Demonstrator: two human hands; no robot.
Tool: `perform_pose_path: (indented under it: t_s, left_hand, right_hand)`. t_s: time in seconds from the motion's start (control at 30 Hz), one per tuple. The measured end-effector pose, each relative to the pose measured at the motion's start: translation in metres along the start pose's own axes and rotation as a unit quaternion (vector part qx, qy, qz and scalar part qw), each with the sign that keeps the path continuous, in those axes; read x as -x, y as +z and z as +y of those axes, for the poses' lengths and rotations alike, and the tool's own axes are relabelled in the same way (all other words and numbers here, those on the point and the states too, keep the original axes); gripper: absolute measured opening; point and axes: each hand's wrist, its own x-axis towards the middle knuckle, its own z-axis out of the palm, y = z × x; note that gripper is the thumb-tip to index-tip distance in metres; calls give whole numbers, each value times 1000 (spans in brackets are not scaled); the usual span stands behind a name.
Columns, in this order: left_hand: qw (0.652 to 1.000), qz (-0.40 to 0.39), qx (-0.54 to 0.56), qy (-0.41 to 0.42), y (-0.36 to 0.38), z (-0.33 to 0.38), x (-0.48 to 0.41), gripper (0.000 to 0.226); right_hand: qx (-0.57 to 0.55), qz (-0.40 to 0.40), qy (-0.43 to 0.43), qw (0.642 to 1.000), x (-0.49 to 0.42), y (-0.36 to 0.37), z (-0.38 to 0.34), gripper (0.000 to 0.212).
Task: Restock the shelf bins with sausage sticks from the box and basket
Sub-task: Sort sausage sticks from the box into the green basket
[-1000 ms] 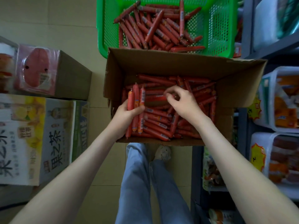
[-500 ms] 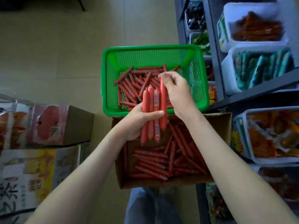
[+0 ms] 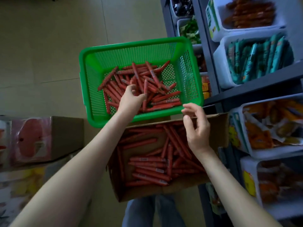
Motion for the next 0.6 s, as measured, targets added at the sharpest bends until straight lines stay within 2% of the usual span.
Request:
perform_pose_path:
  t_s: [0.07,0.1,0.2,0.27,0.3,0.37,0.43,0.5,0.57,0.6]
  left_hand:
    - [996,28,-16,83,10,-8,22,36]
    - [986,44,-35,154,14,-14,35,29]
    - [916,87,-107,377,26,-36,74,22]
    - [865,77,-148,472,33,-60,94,21]
    - [850,55,-173,494,36,-75,101,20]
    - [845,-4,-251,472,42,-112,104,25]
    - [863,-36,-356,356,47,-153,95,40]
    - [868,-38,-444,220,48,-188,85,56]
    - [855,-28,-495,153,48,-213,78,66]
    - [843,-35,-521,129,48,-222,77,67]
  right_hand:
    - [97,-29,-43,994,25,-3,26,26]
    - [140,-39,-68,987,34,-3,36,27]
    - [239,-29,-149,959,42,7,50,32]
    - [286,-5,-196,938,41,16,54,35]
    - [308,7,-212,927,42,19,56,35]
    - [364,18,-225,903,47,19,64,39]
    - [413,4,-227,882,56,18,72,48]
    - [432,-55,-208,876,67,17,81,59]
    - [444,-150,-116,875,79,19,94,71]
    - [452,-202,-28,868,84,19,102,76]
